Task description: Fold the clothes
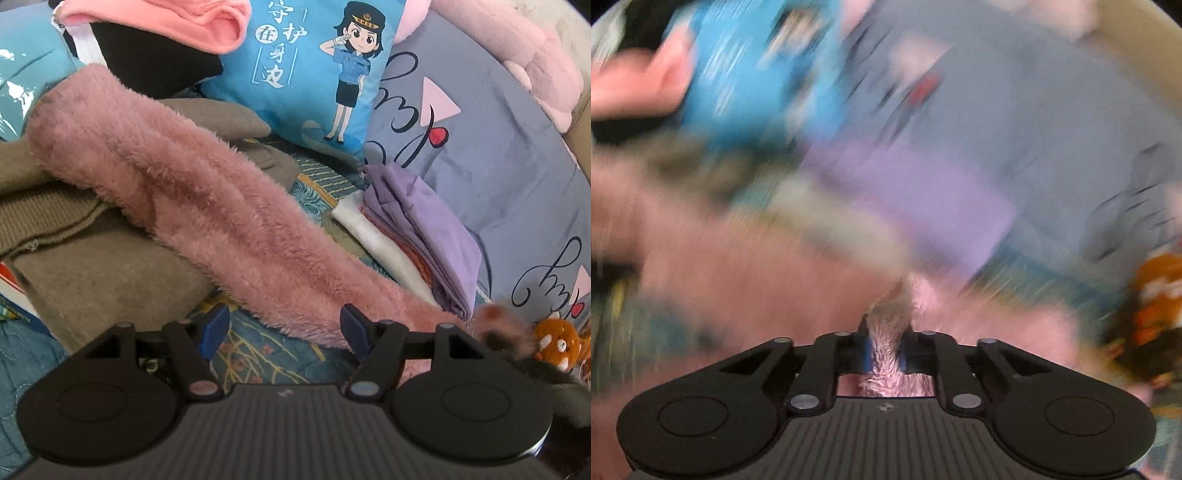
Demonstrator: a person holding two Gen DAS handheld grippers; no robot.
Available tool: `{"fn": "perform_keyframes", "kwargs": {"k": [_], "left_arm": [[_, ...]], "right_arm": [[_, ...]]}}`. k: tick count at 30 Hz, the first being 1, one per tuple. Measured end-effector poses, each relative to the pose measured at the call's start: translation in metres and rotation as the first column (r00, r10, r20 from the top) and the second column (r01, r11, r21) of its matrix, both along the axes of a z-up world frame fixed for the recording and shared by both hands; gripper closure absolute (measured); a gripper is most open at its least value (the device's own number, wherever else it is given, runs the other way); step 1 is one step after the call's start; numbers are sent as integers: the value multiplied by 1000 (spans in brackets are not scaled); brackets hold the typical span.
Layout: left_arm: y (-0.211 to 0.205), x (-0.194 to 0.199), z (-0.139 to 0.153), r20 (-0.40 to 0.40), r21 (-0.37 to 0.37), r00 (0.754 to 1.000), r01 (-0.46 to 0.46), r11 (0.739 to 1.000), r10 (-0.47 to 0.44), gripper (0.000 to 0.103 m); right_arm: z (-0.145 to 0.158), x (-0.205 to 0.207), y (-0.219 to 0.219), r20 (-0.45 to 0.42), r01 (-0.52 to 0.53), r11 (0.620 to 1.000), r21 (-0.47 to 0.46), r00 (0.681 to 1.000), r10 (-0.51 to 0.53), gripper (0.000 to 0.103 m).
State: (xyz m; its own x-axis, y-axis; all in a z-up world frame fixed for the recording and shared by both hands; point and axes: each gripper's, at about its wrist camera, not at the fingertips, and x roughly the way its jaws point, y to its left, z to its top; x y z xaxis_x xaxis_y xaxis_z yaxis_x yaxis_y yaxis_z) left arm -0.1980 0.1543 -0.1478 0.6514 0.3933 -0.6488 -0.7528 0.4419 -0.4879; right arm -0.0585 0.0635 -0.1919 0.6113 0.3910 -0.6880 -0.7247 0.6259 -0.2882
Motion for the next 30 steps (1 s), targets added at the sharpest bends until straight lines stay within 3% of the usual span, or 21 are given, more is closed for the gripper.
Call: {"fn": "perform_keyframes", "kwargs": {"k": [2, 7, 9, 12, 16, 21, 25, 27, 30], "left_arm": [[1, 0, -1, -1, -3, 1000, -2, 1000, 2, 33], [9, -7, -2, 8, -21, 998, -60, 998, 60, 33], [11, -14, -2, 8, -17, 993, -114, 993, 114, 33], [12, -31, 6, 36, 40, 969, -244, 969, 243, 32], [11, -60, 20, 83, 145, 897, -442, 885, 434, 24], [30, -116, 38, 165, 174, 768, -640, 748, 619, 18], [50, -169, 55, 209, 191, 678, -735, 651, 705, 16], [55, -190, 61, 233, 205, 633, -774, 599, 738, 16], [60, -202, 59, 226, 201, 623, -782, 590, 749, 16]], "right_arm": [[-6, -12, 3, 74, -25, 999, -49, 997, 29, 79], [17, -28, 0, 211, -43, 998, -43, 976, 51, 49], [27, -41, 2, 279, -99, 994, -40, 954, 106, 46], [38, -55, 12, 311, -245, 969, -38, 918, 244, 45], [46, -76, 43, 308, -397, 918, -15, 871, 382, 41], [53, -106, 88, 292, -561, 827, 41, 798, 527, 41], [53, -148, 127, 311, -713, 701, 27, 672, 672, 39], [48, -162, 143, 313, -739, 673, 8, 641, 701, 39], [39, -179, 167, 312, -759, 651, -19, 614, 725, 39]]}}
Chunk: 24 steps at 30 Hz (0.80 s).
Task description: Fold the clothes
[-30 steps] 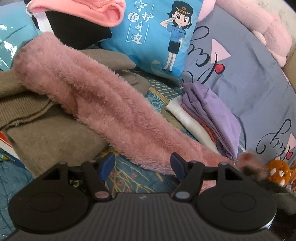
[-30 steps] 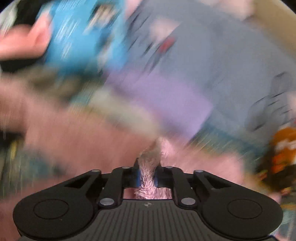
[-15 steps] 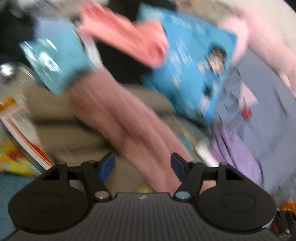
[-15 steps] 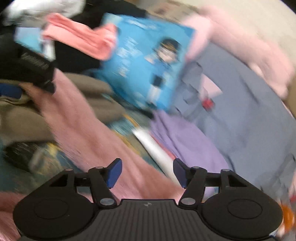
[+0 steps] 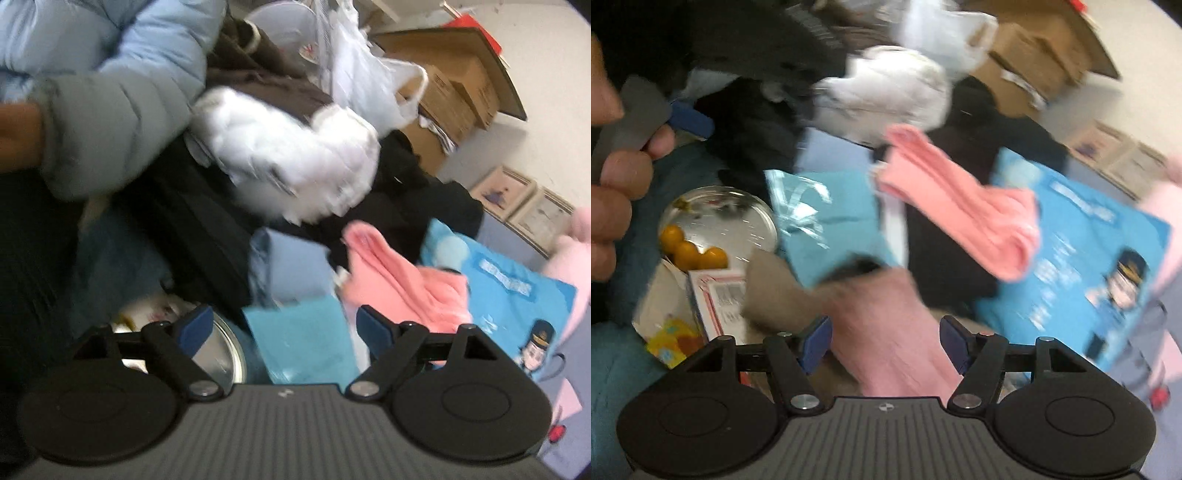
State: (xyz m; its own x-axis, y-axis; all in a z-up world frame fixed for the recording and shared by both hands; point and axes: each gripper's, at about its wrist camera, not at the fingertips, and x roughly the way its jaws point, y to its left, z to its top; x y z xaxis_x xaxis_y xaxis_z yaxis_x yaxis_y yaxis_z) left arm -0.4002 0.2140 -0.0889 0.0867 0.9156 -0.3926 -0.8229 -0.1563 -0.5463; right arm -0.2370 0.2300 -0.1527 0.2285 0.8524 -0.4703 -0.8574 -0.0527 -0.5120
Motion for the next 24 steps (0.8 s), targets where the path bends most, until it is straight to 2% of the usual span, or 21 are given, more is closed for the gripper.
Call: {"fn": "perform_keyframes", "kwargs": {"k": [3, 5, 6, 7, 9, 12, 14, 15, 16, 17, 19, 21, 23, 24], "left_arm": [[5, -11, -2, -2, -11, 1000, -12, 1000, 12, 16], [5, -10, -4, -7, -16, 1000, -12, 1000, 12, 16], [5, -11, -4, -11, -14, 1000, -14, 1000, 14, 16], [7, -7, -4, -12, -14, 1000, -16, 1000, 16, 15], [7, -6, -8, -4, -24, 1000, -17, 1000, 17, 15], [8, -7, -12, 3, -43, 1000, -16, 999, 17, 15], [9, -7, -13, 9, -48, 1000, -6, 999, 7, 15], [9, -6, -13, 10, -48, 1000, 5, 999, -4, 15], [9, -5, -13, 10, -48, 1000, 15, 999, -15, 15], [8, -3, -12, 10, -46, 999, 32, 998, -31, 15], [6, 3, -12, 24, -37, 995, 95, 995, -94, 15], [4, 14, -9, 22, -11, 981, 194, 981, -194, 14], [0, 31, -4, 1, 19, 949, 315, 949, -315, 14], [-5, 42, -2, -7, 29, 919, 394, 919, -394, 13]], "right_arm": [[-9, -17, 23, 20, -29, 999, -19, 999, 29, 42], [-12, -23, 35, 9, -32, 999, -33, 999, 32, 55], [-12, -20, 37, -27, -13, 999, -42, 1000, 12, 87], [-9, -15, 36, -75, 19, 999, -37, 997, -22, 95], [3, -1, 27, -207, 97, 995, 22, 974, -90, 95], [32, 20, -3, -341, 221, 966, 133, 926, -165, 95], [59, 45, -41, -467, 359, 905, 226, 856, -223, 95], [72, 61, -67, -539, 447, 853, 271, 804, -251, 95], [83, 78, -98, -612, 541, 783, 308, 743, -273, 95], [92, 95, -136, -677, 638, 693, 335, 675, -294, 95], [100, 124, -221, -780, 808, 473, 352, 532, -328, 95], [92, 141, -304, -833, 922, 247, 298, 378, -404, 95], [77, 149, -372, -864, 976, 50, 210, 209, -458, 95], [66, 151, -398, -867, 987, -23, 160, 130, -480, 95]]}}
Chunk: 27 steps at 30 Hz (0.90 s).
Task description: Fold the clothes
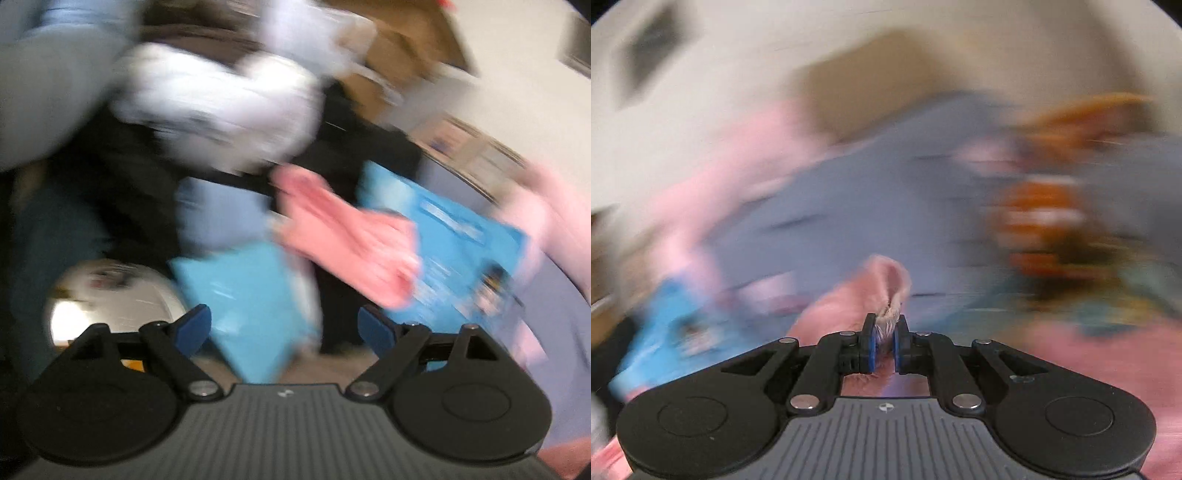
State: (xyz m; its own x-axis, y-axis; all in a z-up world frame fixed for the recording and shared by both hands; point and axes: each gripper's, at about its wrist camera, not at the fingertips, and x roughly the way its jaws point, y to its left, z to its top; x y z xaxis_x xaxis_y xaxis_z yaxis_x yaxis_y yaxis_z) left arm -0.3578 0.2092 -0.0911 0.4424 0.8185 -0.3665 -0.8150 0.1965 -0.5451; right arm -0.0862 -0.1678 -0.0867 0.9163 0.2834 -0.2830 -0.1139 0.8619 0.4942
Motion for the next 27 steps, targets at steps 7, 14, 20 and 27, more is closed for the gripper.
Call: {"fn": "perform_keyframes", "kwargs": {"k": [7, 14, 20, 27], "left_arm": [[-53, 100, -1, -66, -15, 789, 612, 791, -611, 12], [-124, 160, -7, -275, -9, 567, 806, 592, -776, 12], [-156, 191, -26, -292, -61, 483, 852, 520, -825, 11], [-141, 222, -67, -467, -274, 507, 696, 664, -724, 11]], "right_arm": [[-61, -6, -85, -227, 186, 983, 8, 957, -179, 95], [-17, -29, -94, 53, 65, 989, 130, 996, -72, 93], [-79, 16, -120, -321, 200, 980, -9, 927, -192, 88], [-74, 22, -120, -311, 230, 966, -120, 915, -257, 56]]}}
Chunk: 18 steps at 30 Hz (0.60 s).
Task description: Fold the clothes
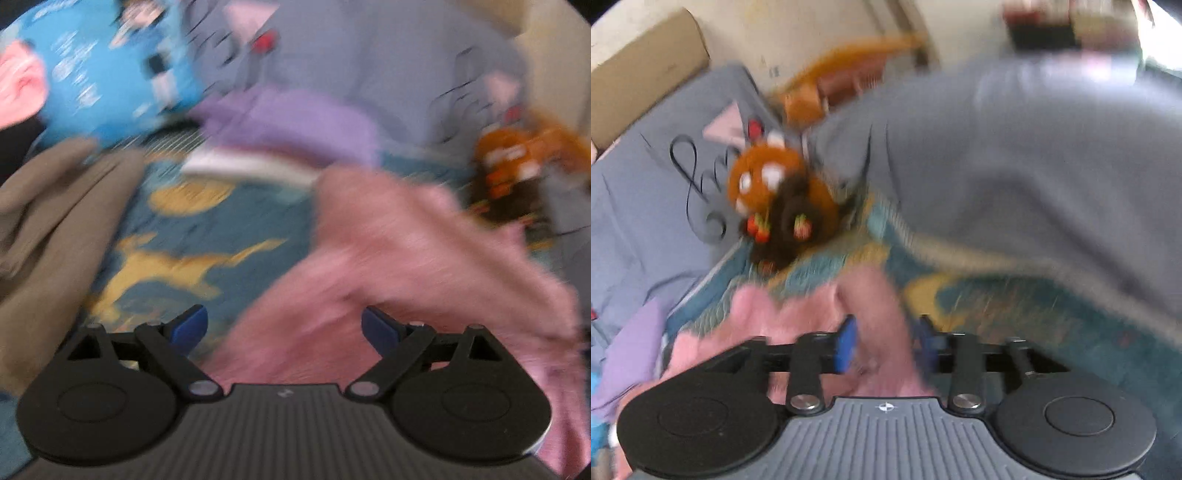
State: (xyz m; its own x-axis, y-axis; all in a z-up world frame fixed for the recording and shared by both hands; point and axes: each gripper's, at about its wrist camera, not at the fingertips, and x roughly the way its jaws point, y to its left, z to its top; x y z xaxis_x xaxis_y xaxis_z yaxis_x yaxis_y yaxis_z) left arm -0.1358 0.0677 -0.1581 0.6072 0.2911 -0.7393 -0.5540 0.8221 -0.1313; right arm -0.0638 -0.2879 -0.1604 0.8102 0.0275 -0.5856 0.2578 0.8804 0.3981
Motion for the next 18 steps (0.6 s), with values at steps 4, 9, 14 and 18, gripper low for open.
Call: {"fn": "perform_keyframes", "kwargs": {"k": [4, 9, 14, 18], "left_arm": [[10, 3, -8, -56, 7, 996, -75, 997, 76, 11], [10, -17, 19, 212, -28, 976, -34, 999, 39, 11], [7, -23, 26, 404, -145, 902, 230, 962, -155, 8], [-17, -5, 16, 290, -104, 905, 352, 930, -310, 5]], "right_arm": [[13, 23, 1, 17, -99, 994, -46, 995, 100, 50], [17, 59, -7, -13, -218, 976, 0, 976, 218, 52], [2, 79, -21, -52, -275, 951, 142, 957, 284, 99], [19, 51, -36, 90, -191, 969, 156, 980, 178, 100]]}}
